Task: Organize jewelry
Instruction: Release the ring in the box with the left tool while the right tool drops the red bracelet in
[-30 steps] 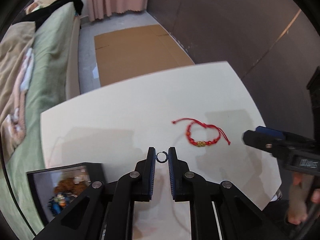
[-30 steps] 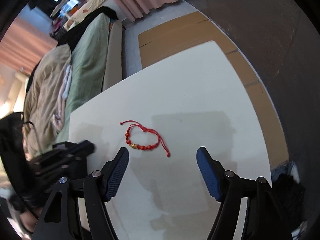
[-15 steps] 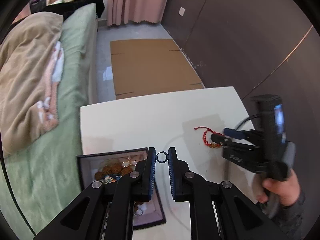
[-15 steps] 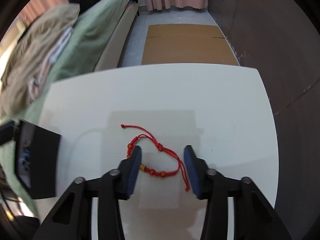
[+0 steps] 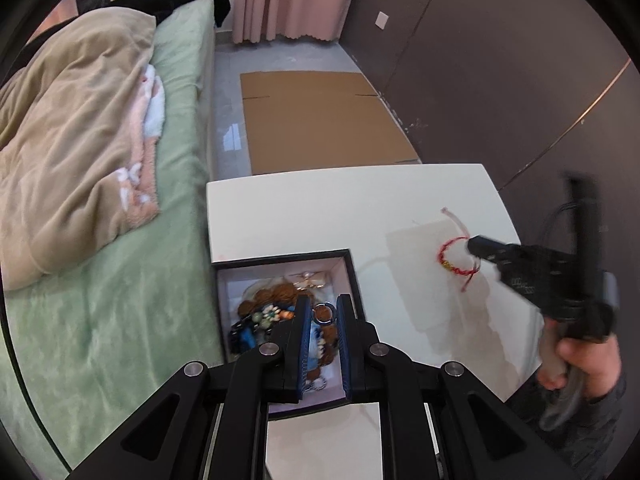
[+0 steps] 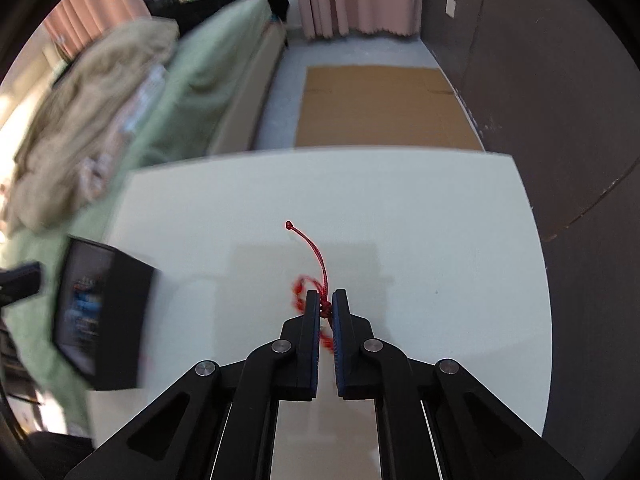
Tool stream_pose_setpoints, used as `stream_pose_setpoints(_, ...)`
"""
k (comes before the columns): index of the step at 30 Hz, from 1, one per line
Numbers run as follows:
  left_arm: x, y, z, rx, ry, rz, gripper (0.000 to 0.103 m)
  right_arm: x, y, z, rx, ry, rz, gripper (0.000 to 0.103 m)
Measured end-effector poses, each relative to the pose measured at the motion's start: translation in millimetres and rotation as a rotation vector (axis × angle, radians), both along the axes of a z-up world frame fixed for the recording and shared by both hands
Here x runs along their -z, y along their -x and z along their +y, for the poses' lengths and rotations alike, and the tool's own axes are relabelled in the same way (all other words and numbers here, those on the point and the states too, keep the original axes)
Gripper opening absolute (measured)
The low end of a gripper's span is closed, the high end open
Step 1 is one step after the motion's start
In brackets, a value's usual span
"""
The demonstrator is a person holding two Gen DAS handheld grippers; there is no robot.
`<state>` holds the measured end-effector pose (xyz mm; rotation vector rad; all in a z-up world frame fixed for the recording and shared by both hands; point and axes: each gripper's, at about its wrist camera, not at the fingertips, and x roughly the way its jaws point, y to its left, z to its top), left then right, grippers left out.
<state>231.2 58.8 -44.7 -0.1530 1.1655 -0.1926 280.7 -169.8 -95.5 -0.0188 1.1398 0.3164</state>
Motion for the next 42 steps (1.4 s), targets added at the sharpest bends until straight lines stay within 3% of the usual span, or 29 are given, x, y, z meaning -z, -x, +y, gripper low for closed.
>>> stream_pose_setpoints(7,4,10,12,-0.035,-0.017,0.025,0.014,-45,31,14,-0.038,-0.144,-0.065,0.007)
stream_pose_setpoints(10,13,14,18,-0.044,0.021,0.075,0.014,-60,44,27,-0.065,-0.201,-0.082,0.007)
stream_pose_setpoints(11,13,16,20,-0.052,0.021,0.080,0.023,-62,45,32,-0.072,-0.215,-0.083,0.007)
stream_pose_setpoints(14,5,19,29,-0.079,0.024,0.043,0.071,-71,55,51,-0.098,-0.261,-0.089,0.007)
stream_pose_setpoints(15,2,20,33,-0.089,0.034,0.028,0.075,-74,58,57,-0.107,-0.273,-0.092,0.007)
stream_pose_setpoints(26,-19,48,87,-0.196,0.095,-0.056,0.075,-91,69,116,-0.190,-0.393,-0.080,0.008)
stream_pose_setpoints(28,-19,52,95,-0.213,0.114,-0.065,0.075,-84,65,125,-0.194,-0.402,-0.052,0.020)
stream_pose_setpoints(29,-19,54,98,-0.220,0.117,-0.070,0.075,-79,62,127,-0.185,-0.382,-0.024,0.042)
stream_pose_setpoints(30,-19,55,100,-0.224,0.115,-0.074,0.075,-75,61,127,-0.167,-0.370,-0.010,0.058)
stream_pose_setpoints(32,-22,57,100,-0.220,0.112,-0.086,0.075,-76,65,118,-0.133,-0.379,-0.031,0.063)
stream_pose_setpoints(37,-34,60,92,-0.195,0.104,-0.125,0.075,-91,76,98,-0.107,-0.381,-0.050,0.064)
stream_pose_setpoints(42,-55,64,75,-0.157,0.097,-0.163,0.075,-108,93,67,-0.075,-0.360,-0.078,0.074)
